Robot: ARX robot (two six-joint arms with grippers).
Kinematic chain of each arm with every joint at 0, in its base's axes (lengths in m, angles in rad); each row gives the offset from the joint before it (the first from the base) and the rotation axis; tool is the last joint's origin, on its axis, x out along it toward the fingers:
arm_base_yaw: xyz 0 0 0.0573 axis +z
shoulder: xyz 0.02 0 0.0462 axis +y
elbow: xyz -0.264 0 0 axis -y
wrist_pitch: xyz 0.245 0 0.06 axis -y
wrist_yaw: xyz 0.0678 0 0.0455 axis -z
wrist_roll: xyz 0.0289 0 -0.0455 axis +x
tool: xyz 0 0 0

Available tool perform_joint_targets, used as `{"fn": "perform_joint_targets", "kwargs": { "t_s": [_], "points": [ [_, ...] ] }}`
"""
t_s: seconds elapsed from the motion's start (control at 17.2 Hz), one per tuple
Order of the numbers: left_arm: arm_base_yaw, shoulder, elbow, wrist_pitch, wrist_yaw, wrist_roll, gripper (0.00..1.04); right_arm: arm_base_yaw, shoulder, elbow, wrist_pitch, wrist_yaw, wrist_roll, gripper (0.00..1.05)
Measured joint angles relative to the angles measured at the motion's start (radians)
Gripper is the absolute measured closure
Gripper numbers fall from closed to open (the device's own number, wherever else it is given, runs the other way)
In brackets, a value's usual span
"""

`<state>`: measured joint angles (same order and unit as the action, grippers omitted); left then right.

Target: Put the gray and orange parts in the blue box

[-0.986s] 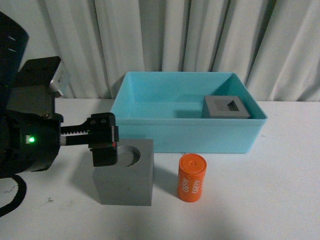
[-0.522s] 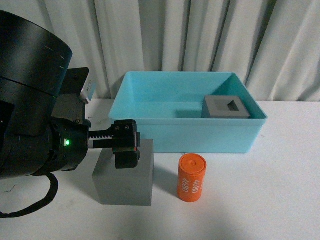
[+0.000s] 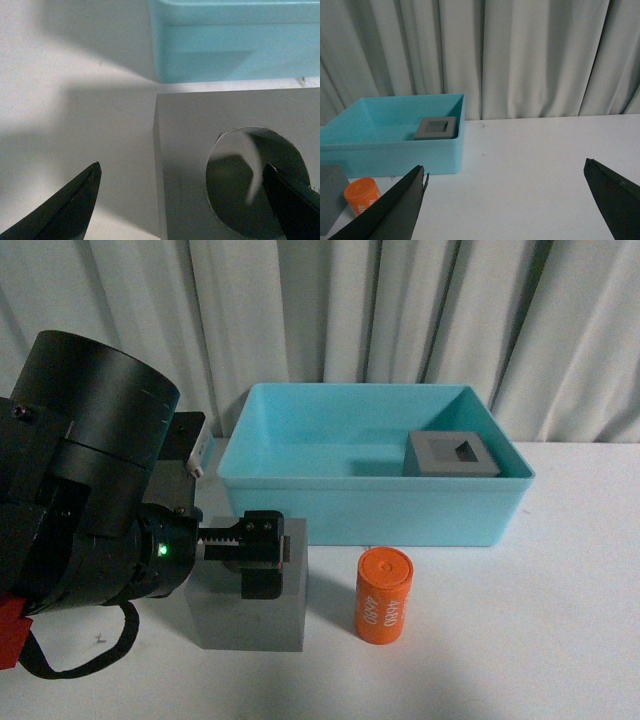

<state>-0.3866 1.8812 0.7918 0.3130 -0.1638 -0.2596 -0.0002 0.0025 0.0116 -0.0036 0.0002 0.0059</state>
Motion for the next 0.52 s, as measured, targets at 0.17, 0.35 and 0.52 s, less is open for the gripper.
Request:
{"fn": "perform_joint_targets", "kwargs": {
  "t_s": [0.17, 0.35, 0.52],
  "points": [
    [-0.002, 0.013, 0.01, 0.004, 0.0, 0.002, 0.07, 0.0, 0.0, 0.0, 0.0, 0.0, 0.0, 0.06],
    [-0.005, 0.016, 0.011, 0.01, 0.0, 0.001, 0.07, 0.0, 0.0, 0.0, 0.0, 0.0, 0.0, 0.06],
    [-0.018, 0.016, 0.009, 0.016, 0.007, -0.001, 0.32, 0.0, 0.0, 0.0, 0.0, 0.0, 0.0, 0.06]
  ]
}}
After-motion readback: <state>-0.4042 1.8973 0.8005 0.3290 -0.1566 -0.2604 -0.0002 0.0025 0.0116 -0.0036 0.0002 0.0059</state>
